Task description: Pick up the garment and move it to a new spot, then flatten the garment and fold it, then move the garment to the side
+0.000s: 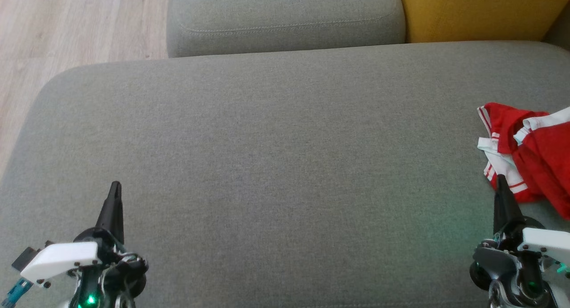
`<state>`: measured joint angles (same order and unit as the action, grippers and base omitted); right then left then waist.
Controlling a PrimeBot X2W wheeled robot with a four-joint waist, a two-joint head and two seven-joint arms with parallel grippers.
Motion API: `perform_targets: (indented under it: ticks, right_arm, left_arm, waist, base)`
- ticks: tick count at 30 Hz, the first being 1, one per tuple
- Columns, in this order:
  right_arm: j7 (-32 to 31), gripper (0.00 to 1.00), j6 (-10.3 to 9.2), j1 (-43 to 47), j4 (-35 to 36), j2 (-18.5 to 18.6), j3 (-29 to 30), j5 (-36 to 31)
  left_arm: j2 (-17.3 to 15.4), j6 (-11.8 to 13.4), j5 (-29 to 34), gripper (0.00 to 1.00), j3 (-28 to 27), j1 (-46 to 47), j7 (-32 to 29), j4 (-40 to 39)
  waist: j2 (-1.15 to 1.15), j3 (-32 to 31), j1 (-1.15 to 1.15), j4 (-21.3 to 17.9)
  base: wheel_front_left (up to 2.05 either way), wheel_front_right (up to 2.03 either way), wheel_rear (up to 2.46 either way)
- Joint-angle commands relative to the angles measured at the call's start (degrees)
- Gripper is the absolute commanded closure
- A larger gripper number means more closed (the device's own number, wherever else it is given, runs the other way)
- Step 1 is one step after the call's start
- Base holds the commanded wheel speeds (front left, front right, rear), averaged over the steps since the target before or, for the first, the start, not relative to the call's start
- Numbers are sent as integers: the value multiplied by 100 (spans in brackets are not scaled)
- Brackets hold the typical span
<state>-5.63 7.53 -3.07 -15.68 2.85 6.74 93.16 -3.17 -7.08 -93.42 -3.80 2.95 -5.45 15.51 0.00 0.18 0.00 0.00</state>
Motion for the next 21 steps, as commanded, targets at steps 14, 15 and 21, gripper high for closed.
perform_targets:
  ticks: [14, 15, 21]
  right_arm:
    - [-36, 100, -4, -305, 169, 50, -84, -48]
    - [-37, 100, -4, -305, 169, 49, -83, -49]
    - [-41, 100, -4, -306, 169, 45, -77, -54]
  left_arm:
    - [-24, -41, 68, 100, -202, 318, -47, -149]
    - [-23, -41, 69, 100, -203, 318, -48, -149]
    - [-19, -41, 74, 100, -210, 318, -53, -149]
  waist:
    - [0, 0, 0, 0]
    - [0, 0, 0, 0]
    - [0, 0, 0, 0]
  base:
    - [0, 0, 0]
    - [0, 0, 0]
    - [0, 0, 0]
